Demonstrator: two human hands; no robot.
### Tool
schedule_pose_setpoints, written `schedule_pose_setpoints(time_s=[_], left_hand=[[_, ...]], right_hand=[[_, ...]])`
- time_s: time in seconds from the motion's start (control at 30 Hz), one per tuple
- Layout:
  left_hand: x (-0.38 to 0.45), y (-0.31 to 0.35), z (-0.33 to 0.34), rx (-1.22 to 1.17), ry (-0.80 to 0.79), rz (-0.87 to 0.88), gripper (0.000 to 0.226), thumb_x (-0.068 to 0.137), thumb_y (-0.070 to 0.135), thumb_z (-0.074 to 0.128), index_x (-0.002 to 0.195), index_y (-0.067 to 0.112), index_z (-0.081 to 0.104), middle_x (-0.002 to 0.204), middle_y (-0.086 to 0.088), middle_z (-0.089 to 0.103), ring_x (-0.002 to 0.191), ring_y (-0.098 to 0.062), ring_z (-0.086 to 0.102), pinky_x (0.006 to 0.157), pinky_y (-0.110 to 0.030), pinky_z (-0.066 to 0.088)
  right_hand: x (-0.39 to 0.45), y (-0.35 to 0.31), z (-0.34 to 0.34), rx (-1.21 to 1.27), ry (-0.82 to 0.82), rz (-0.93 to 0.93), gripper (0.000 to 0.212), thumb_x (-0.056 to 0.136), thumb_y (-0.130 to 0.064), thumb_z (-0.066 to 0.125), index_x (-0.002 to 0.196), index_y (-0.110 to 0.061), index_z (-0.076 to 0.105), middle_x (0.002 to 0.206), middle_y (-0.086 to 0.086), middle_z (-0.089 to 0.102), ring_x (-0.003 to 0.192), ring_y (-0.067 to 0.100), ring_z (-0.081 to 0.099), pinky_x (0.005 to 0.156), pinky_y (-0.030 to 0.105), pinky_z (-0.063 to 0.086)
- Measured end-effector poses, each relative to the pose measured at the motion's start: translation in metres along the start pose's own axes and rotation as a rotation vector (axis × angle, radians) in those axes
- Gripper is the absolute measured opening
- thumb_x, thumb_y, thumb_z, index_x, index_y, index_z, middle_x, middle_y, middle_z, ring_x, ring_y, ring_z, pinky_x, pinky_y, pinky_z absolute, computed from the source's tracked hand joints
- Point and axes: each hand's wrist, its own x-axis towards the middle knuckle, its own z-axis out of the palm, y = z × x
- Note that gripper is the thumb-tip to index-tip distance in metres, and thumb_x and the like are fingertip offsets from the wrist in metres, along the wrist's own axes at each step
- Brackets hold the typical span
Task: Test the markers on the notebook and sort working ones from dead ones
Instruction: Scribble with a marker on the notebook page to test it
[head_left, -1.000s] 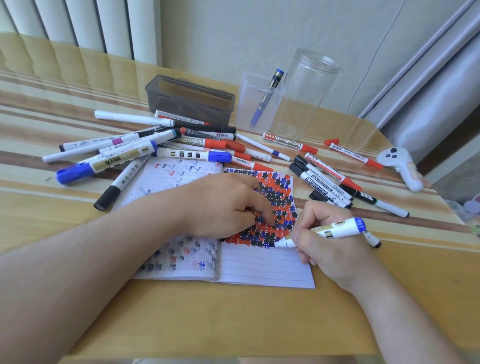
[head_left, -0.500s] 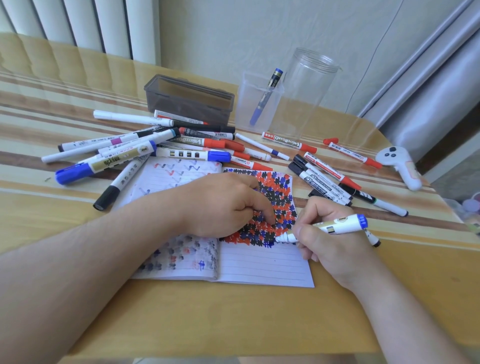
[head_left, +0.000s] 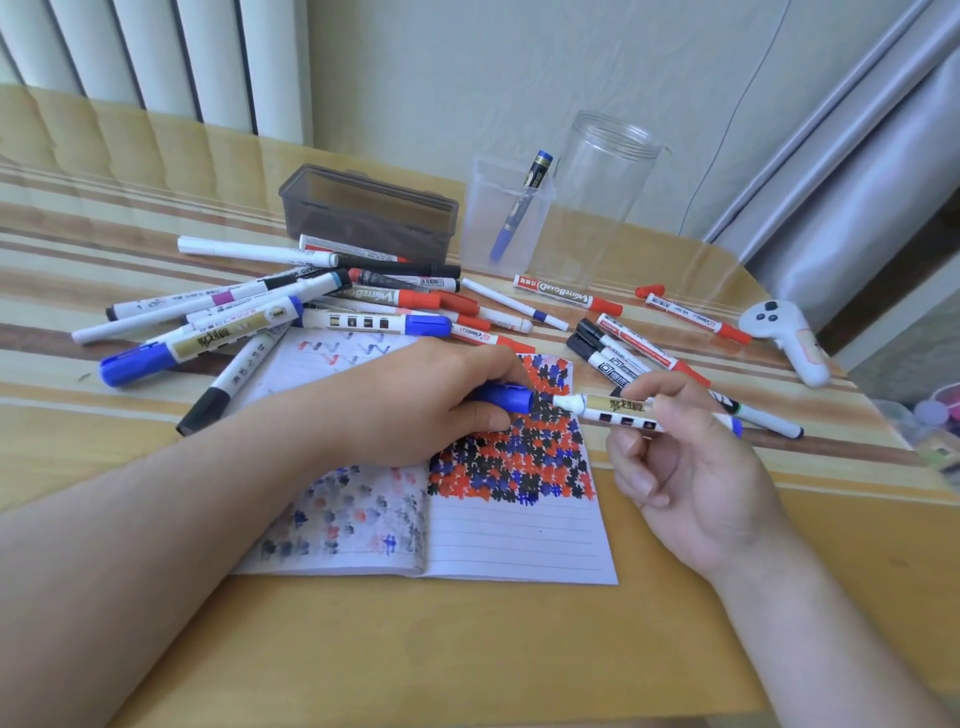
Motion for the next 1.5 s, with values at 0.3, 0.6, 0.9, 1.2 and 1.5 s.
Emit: schedule_pose_setpoints(time_s=[0.3,0.6,0.9,1.2,1.5], left_hand=[[0.0,0.001,0.001,-0.015,0.008,0.013,0.031,0.101,0.034,0.063,0.131,0.035,0.057,0.097,0.026,0.062,0.088,0.007,0.054,0.077,-0.005,0.039],[-0.007,0.015,0.001,-0.235,0.032,0.069,0.016,0.104,0.044,0.053,0.111,0.036,0.064,0.067,0.015,0.055,0.065,-0.006,0.049,0.062,-0.021,0.039],[-0.019,0.01,-0.016,-0.633,0.102,0.076,0.031,0.104,0.035,0.049,0.088,0.009,0.057,0.071,0.013,0.042,0.066,-0.007,0.038,0.062,-0.021,0.032],[-0.002,-0.006,-0.015,-0.051,0.624,-0.003,0.036,0.104,0.048,0.042,0.138,0.035,0.046,0.12,0.009,0.051,0.113,-0.011,0.048,0.096,-0.03,0.039],[0.01,-0.051,-0.01,0.233,0.481,-0.239,0.043,0.101,0.027,0.044,0.143,0.03,0.052,0.134,0.005,0.052,0.125,-0.02,0.045,0.106,-0.036,0.04]], right_hand=[[0.001,0.005,0.005,-0.065,0.031,-0.002,0.034,0.084,-0.026,0.046,0.093,-0.015,0.076,0.071,0.015,0.062,0.049,0.021,0.044,0.041,0.024,0.027],[-0.008,0.006,0.014,-0.639,0.041,-0.278,0.012,0.098,-0.031,0.063,0.1,-0.038,0.073,0.08,0.006,0.07,0.057,0.02,0.053,0.057,0.026,0.046],[-0.001,-0.004,0.055,-1.028,0.03,-0.566,0.013,0.093,-0.045,0.06,0.104,-0.04,0.066,0.11,-0.027,0.07,0.101,-0.008,0.066,0.079,0.004,0.045],[0.06,-0.017,0.043,-0.165,0.336,-0.03,0.008,0.095,-0.019,0.065,0.094,-0.015,0.058,0.063,0.008,0.043,0.044,0.016,0.032,0.04,0.025,0.018],[0.173,-0.077,0.082,-0.184,0.405,-0.098,0.027,0.1,-0.016,0.063,0.125,-0.024,0.056,0.096,0.013,0.069,0.061,0.021,0.061,0.05,0.025,0.048]])
